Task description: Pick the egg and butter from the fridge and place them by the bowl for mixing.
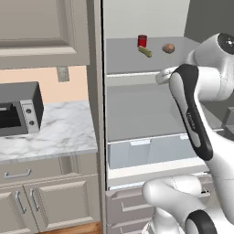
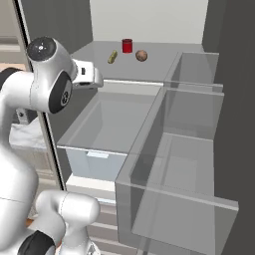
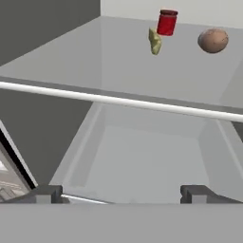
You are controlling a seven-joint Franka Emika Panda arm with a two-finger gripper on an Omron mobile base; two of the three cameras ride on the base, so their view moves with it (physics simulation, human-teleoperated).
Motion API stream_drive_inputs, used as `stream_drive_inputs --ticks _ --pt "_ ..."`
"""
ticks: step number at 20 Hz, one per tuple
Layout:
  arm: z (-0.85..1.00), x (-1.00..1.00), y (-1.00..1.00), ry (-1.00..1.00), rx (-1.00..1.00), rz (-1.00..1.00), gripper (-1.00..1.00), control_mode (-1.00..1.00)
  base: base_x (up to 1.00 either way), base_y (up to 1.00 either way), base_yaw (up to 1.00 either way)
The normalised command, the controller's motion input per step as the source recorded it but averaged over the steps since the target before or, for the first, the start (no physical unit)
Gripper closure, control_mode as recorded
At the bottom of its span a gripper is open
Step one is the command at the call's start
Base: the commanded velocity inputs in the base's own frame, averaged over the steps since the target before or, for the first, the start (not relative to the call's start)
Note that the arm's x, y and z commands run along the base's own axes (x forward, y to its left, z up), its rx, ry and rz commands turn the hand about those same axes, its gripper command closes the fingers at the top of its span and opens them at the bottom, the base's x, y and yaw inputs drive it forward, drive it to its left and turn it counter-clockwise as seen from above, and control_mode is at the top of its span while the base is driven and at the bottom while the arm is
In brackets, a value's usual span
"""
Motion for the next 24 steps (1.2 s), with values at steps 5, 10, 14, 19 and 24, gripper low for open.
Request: stream_drive_inputs --ticks 5,10,14,19,24 --pt "0.41 0.34 -0.05 0.03 0.01 -0.01 -1.00 -1.00 0.00 0.00 0.00" --pt "0.30 0.54 -0.01 0.06 0.01 -0.05 -1.00 -1.00 0.00 0.00 0.00" --pt "0.01 0.53 -0.07 0.03 0.04 -0.06 -1.00 -1.00 0.00 0.00 0.00" --pt "0.00 0.59 -0.06 0.01 0.05 -0.03 -1.00 -1.00 0.00 0.00 0.00" --pt "-0.20 0.60 -0.05 0.00 0.01 0.00 -1.00 -1.00 0.00 0.00 0.00"
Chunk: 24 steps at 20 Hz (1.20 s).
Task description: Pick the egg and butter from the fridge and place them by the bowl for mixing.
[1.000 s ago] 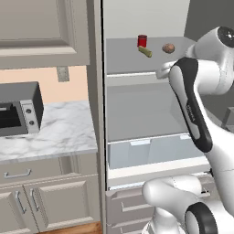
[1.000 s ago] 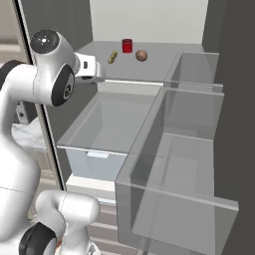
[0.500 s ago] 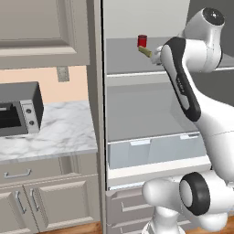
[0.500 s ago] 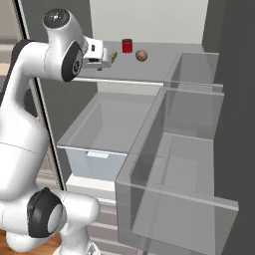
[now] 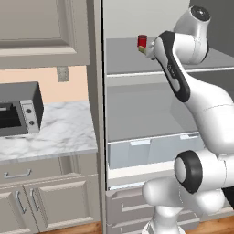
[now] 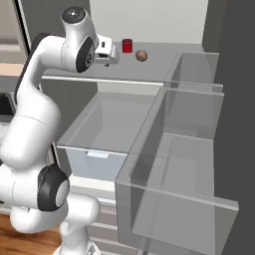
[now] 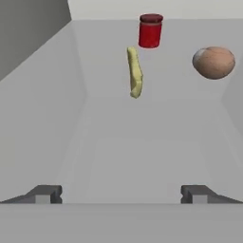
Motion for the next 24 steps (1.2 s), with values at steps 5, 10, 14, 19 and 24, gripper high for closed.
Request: stream_drive_inputs --ticks 5,10,14,19,24 --pt "-0.34 0.46 -0.05 0.00 0.00 0.00 -1.00 -1.00 0.00 0.00 0.00" --pt "0.00 0.54 0.00 0.00 0.00 0.00 -1.00 -1.00 0.00 0.00 0.00" --pt "0.06 0.45 0.00 -0.01 0.00 0.00 -1.00 -1.00 0.00 0.00 0.00" --pt "0.09 0.51 0.00 0.00 0.00 0.00 -1.00 -1.00 0.00 0.00 0.00" --pt "0.11 0.41 -0.05 0.00 0.02 0.00 -1.00 -1.00 0.00 0.00 0.00"
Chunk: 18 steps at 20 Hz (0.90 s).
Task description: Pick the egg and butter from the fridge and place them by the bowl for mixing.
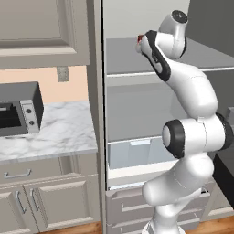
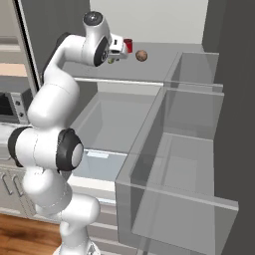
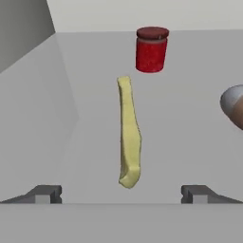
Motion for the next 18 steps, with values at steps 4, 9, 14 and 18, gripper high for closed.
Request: stream_drive_inputs --ticks 4,9,14,18 --pt "0.05 0.26 -0.06 0.01 0.02 0.00 -1.00 -1.00 0.00 0.00 0.00" --pt "0.00 0.21 0.00 0.05 0.01 0.00 -1.00 -1.00 0.00 0.00 0.00" --pt "-0.11 0.18 0.00 0.08 0.00 0.01 -1.00 -1.00 0.00 0.00 0.00" --pt "-0.12 0.27 0.00 0.05 0.00 0.00 -1.00 -1.00 0.00 0.00 0.00"
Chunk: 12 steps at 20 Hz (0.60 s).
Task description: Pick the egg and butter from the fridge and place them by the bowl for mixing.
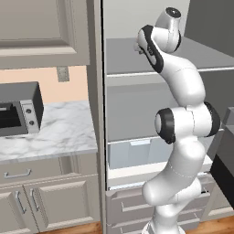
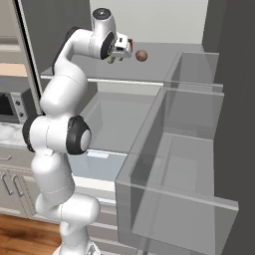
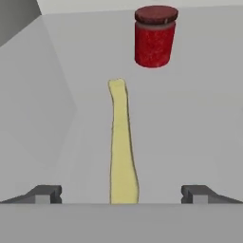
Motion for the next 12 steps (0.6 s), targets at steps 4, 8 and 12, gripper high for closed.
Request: stream_drive_inputs --ticks 4,8,12 --pt "-0.02 0.36 0.00 0.01 0.00 0.00 -1.00 -1.00 0.00 0.00 0.00" --pt "-0.12 0.31 0.00 0.01 0.00 0.00 -1.00 -1.00 0.00 0.00 0.00" --pt "-0.08 0.09 0.00 0.13 0.03 0.00 -1.00 -1.00 0.00 0.00 0.00"
